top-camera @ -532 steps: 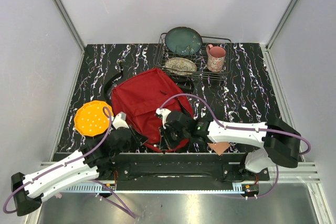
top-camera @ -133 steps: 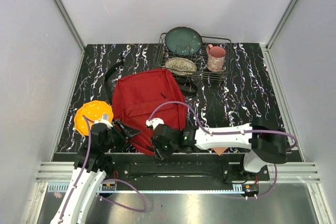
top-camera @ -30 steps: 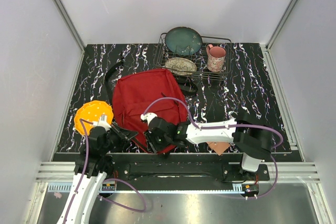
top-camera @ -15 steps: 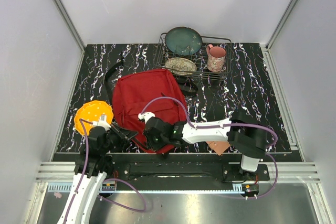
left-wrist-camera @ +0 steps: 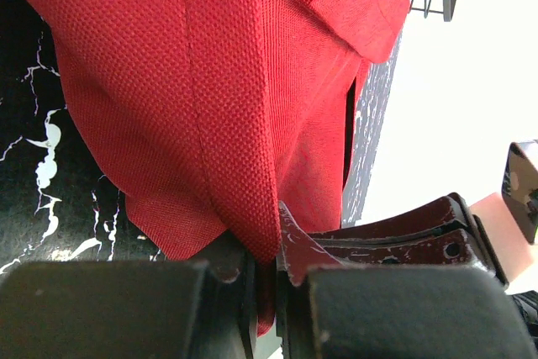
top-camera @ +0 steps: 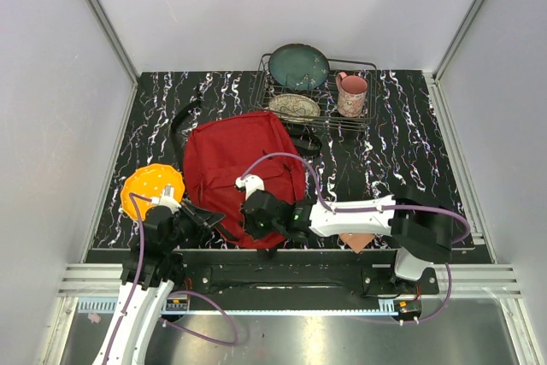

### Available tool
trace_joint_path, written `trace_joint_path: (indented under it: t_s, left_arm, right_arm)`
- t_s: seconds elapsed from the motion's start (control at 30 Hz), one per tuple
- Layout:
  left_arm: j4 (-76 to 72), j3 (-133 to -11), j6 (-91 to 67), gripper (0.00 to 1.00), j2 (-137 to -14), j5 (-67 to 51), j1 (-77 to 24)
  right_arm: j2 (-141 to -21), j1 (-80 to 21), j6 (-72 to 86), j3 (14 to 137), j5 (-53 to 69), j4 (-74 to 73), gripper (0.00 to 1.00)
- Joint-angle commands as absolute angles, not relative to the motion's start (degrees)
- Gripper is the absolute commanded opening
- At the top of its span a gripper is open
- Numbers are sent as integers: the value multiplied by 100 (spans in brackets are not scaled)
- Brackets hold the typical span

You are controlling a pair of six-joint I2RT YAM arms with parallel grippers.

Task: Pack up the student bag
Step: Zip the student bag at the center of the board.

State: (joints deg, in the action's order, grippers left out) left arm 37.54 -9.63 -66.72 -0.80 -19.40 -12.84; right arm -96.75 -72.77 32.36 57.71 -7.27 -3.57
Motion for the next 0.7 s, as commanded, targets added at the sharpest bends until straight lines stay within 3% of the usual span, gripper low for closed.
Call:
trace_joint_path:
  t_s: [0.0, 0.67]
  left_arm:
    - [3349, -844, -6724, 0, 35, -2171, -1283]
    - [3489, -1063, -6601, 0, -316, -1784, -1274]
  right_arm:
    - [-9405, -7286, 3454, 5739, -1309, 114, 0]
    - [-6970, -7286, 4359, 3490, -2460, 176, 0]
